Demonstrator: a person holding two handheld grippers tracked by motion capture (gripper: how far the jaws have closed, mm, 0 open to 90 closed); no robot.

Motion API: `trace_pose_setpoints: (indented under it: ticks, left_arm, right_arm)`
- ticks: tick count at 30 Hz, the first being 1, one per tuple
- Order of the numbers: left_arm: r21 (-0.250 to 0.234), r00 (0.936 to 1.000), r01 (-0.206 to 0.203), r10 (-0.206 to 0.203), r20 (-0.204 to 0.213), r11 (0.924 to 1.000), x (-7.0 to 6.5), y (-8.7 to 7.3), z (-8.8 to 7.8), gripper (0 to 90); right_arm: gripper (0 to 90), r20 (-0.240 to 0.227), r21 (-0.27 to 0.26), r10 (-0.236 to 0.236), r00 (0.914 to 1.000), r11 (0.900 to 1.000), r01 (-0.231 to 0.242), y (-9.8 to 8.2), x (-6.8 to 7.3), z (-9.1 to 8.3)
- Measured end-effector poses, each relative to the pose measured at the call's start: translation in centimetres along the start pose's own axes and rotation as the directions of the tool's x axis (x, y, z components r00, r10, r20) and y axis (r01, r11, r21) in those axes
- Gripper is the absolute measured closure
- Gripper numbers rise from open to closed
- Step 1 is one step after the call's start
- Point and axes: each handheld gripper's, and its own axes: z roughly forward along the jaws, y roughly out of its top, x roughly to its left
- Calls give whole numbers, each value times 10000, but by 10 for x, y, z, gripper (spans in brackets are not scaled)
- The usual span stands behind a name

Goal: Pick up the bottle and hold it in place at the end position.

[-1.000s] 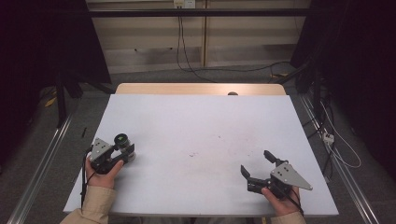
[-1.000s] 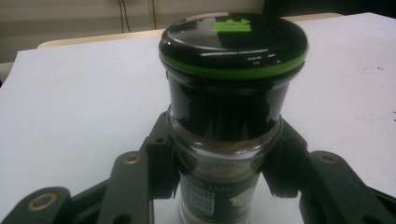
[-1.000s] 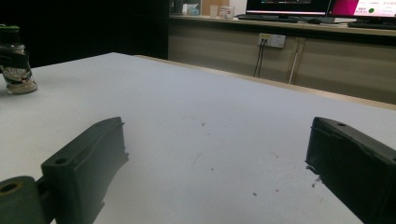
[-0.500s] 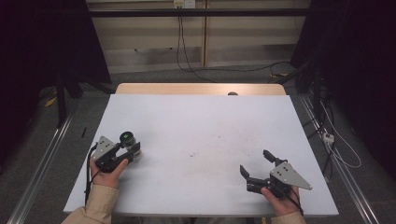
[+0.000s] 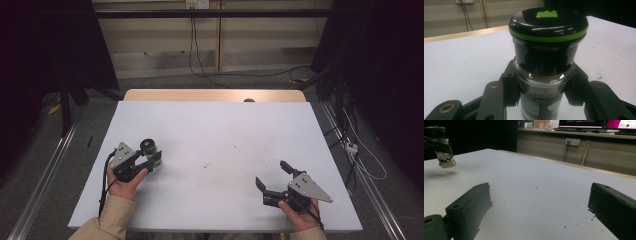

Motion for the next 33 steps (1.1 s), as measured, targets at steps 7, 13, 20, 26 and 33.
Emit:
trace_pose_setpoints:
  ticks: [7,13,20,26,33]
  left_arm:
    - [89,9994,-199,196,268,9998,-8,4,8,534]
    - [94,9990,-214,210,406,9997,-12,7,15,534]
    - [161,9975,-331,320,632,9993,-19,10,25,534]
    - [165,9969,-250,237,756,9996,-23,11,33,533]
    - [138,9952,-277,263,947,9995,-27,14,41,534]
  right_arm:
    - [38,-147,32,25,9999,10000,-24,0,1,1]
    - [38,-155,56,47,9999,10000,-46,-1,1,2]
    - [38,-150,97,74,9999,9999,-72,-1,0,2]
    - [39,-252,74,180,9995,9998,-178,-1,1,3]
    - [40,-250,113,163,9996,9998,-160,-1,0,5]
